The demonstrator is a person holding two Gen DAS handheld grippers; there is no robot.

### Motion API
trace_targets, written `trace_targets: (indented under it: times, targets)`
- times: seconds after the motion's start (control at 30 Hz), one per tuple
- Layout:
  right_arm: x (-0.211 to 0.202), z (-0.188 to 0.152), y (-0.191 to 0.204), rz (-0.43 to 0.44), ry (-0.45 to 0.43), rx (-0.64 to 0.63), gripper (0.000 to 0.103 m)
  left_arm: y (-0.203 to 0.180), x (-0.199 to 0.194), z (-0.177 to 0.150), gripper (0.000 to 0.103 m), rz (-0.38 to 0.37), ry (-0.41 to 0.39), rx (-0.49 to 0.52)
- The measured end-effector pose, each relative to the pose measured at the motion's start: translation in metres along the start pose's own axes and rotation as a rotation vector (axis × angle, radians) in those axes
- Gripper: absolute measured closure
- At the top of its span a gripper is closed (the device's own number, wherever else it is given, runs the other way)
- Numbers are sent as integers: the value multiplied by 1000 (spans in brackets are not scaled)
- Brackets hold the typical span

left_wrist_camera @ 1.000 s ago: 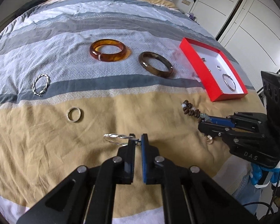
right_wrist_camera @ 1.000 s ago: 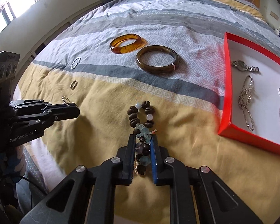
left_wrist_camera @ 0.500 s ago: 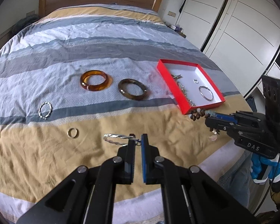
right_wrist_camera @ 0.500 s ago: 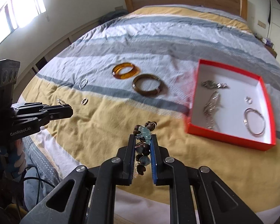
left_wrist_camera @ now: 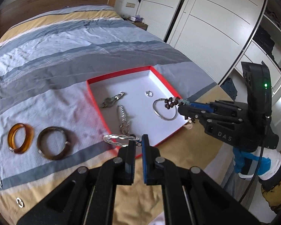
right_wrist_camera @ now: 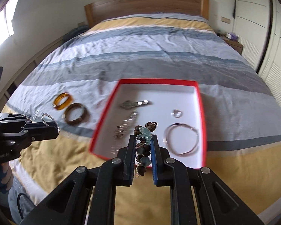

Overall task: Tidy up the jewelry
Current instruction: 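Carry the twisted bangle and beaded bracelet in both tools over the red box, then open the left tool to drop the bangle while the right tool releases the bracelet into the box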

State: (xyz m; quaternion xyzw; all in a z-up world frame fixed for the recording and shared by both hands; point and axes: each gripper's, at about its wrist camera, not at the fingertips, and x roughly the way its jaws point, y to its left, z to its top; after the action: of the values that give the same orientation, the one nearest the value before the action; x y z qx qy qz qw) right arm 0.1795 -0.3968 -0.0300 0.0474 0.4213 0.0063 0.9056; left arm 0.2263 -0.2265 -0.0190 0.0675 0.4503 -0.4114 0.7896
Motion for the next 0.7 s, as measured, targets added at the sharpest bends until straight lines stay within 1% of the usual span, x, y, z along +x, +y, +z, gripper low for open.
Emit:
trace_targets:
  times: [0.1, 0.2, 0.3, 0.43, 0.5, 0.57, 0.67, 0.7]
  targets:
    - [22, 3, -23, -32, 24, 22, 88, -7, 43, 16, 97, -35, 57, 5]
    - [42, 3, -40, -56, 45, 35, 88, -9, 77, 21, 97, -63, 104, -4]
    - [59, 3, -50, -59, 65, 40, 88, -12, 104, 22, 97, -82, 145, -5]
    - [74, -1, -54, -48, 88, 38, 88, -14, 123, 17, 97, -79, 190, 1]
    - [77, -5, -54, -48, 99, 31, 87, -11, 128, 14, 94, -70, 202, -6]
    - [80, -8, -55, -55, 110, 27, 86, -8, 129, 13, 92, -70, 202, -25]
    - [81, -11, -55, -55, 112, 27, 85, -5, 128, 12, 85, -53, 209, -41]
    - [80, -11, -54, -57, 112, 25, 82, -4, 127, 11, 84, -55, 210, -46]
